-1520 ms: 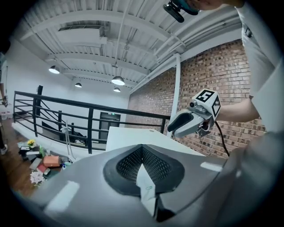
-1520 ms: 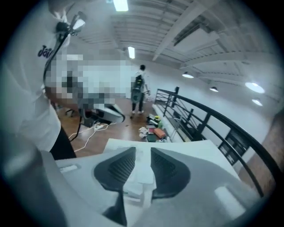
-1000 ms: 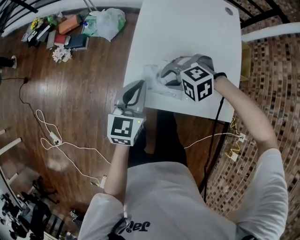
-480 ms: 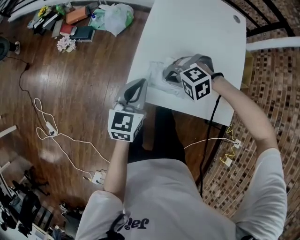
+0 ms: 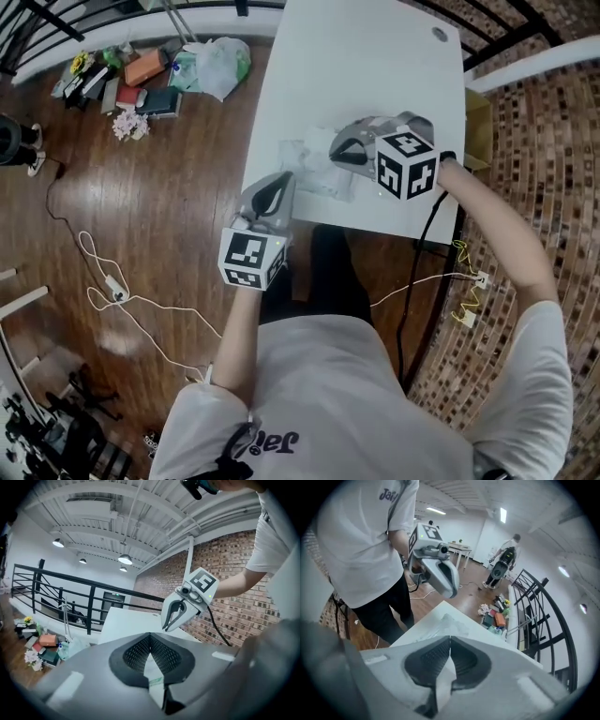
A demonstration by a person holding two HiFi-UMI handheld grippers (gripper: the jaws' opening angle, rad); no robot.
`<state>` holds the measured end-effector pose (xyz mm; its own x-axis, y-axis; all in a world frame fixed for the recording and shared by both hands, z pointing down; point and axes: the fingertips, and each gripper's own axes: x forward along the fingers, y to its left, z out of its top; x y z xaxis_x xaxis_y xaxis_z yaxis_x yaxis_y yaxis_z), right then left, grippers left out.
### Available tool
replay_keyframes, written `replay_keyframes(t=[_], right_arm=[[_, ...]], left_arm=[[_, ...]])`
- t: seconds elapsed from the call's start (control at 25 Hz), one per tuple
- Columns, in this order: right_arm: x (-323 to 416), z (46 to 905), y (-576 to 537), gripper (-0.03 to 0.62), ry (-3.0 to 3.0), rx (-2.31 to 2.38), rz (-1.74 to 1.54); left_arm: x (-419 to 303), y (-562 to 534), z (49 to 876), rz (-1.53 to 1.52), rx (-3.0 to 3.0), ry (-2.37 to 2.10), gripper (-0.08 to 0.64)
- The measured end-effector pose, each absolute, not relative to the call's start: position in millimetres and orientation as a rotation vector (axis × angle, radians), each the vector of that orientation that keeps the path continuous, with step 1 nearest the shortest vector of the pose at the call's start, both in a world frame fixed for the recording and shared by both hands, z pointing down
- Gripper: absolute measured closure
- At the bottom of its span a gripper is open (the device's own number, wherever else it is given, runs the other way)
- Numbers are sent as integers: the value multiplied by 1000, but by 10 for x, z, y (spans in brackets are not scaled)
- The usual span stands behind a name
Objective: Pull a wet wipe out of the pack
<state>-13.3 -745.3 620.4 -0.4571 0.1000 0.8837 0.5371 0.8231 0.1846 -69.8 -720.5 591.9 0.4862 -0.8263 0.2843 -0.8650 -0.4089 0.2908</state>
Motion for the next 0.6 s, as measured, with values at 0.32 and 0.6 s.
replay_keyframes(t=[0.32,0.6], right_arm=[[520,5716,-7765,594,-2118,-163,-405],[1453,6169,-7935,589,-2039,109,-152]], left_arm=[[-132,-7142,5916,197,2429,-1230,543],[529,-7067,6002,259,2519,-1010,543]])
